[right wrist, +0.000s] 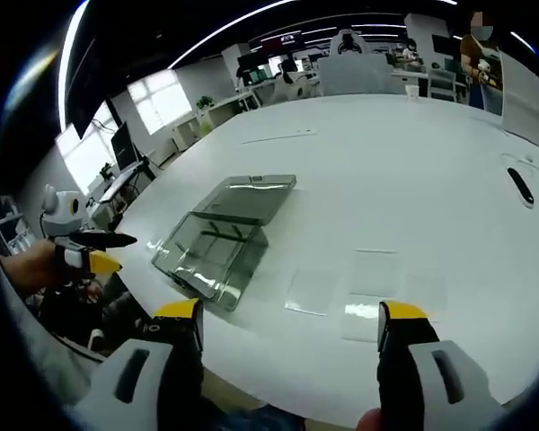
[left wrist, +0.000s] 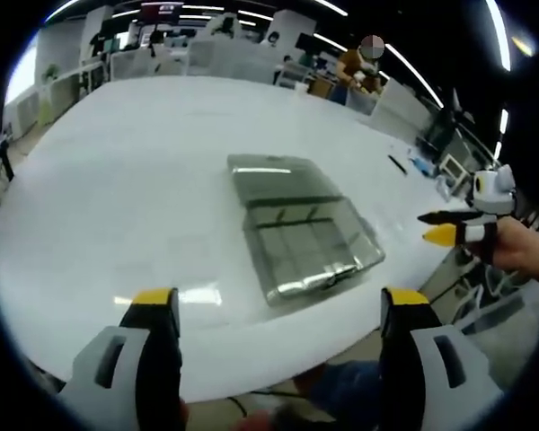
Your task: Insert the divider into the dual guide fixture by aligning both edges with the guide slots and pushing it downward to the bottom, including one-sided entry, uneven engagement, binding, and posture correction.
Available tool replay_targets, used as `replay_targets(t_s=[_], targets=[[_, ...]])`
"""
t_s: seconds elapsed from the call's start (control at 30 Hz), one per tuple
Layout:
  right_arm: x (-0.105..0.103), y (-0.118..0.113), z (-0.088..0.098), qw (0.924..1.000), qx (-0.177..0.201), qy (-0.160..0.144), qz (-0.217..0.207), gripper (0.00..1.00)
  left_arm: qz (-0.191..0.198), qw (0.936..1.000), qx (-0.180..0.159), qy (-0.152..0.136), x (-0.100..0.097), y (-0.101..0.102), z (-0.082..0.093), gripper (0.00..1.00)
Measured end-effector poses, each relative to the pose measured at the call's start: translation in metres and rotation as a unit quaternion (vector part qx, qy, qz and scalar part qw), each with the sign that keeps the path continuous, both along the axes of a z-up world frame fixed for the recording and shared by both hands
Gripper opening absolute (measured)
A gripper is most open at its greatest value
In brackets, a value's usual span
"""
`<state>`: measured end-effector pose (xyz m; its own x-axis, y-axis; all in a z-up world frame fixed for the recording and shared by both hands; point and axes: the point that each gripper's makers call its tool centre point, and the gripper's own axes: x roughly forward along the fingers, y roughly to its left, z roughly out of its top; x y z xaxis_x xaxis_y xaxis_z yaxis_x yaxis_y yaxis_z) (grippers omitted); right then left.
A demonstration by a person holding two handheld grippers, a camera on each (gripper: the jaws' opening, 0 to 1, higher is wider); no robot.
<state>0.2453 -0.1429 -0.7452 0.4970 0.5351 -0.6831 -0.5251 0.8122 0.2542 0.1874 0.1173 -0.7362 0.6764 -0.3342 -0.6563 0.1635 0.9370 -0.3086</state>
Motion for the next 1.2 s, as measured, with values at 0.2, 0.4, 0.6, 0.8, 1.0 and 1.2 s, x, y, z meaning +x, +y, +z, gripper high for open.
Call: replay_targets(t_s=[0.2, 0.4, 0.6, 0.8, 1.0, 1.2], targets=[[0.002, -0.001, -0.002, 1.0000, 0.001, 0.004, 0.003, 0.74, -0.005, 1.0000, -0.002, -0.001, 0.002, -0.003, 0.001, 0.88], [0.007, -0.002, -0.005, 1.0000, 0.001, 0.007, 0.007, 0.70, -0.008, 1.0000, -0.005, -0.003, 0.004, -0.005, 0.001, 0.86], [0.015, -0.007, -0.009, 0.9999, -0.003, 0.011, 0.007, 0.67, -0.011, 0.9999, -0.004, -0.001, 0.005, -0.006, 0.000, 0.85], [0.024, -0.013, -0.017, 0.9998, -0.009, 0.018, -0.001, 0.61, -0.011, 0.9999, -0.005, -0.001, 0.008, -0.006, 0.000, 0.84], [0.030, -0.017, -0.024, 0.9996, -0.017, 0.024, -0.003, 0.60, -0.013, 0.9999, -0.009, -0.005, 0.014, -0.007, 0.003, 0.84], [0.037, -0.017, -0.028, 0.9993, -0.026, 0.025, -0.004, 0.56, -0.028, 0.9996, -0.009, -0.008, 0.016, -0.010, 0.003, 0.84]])
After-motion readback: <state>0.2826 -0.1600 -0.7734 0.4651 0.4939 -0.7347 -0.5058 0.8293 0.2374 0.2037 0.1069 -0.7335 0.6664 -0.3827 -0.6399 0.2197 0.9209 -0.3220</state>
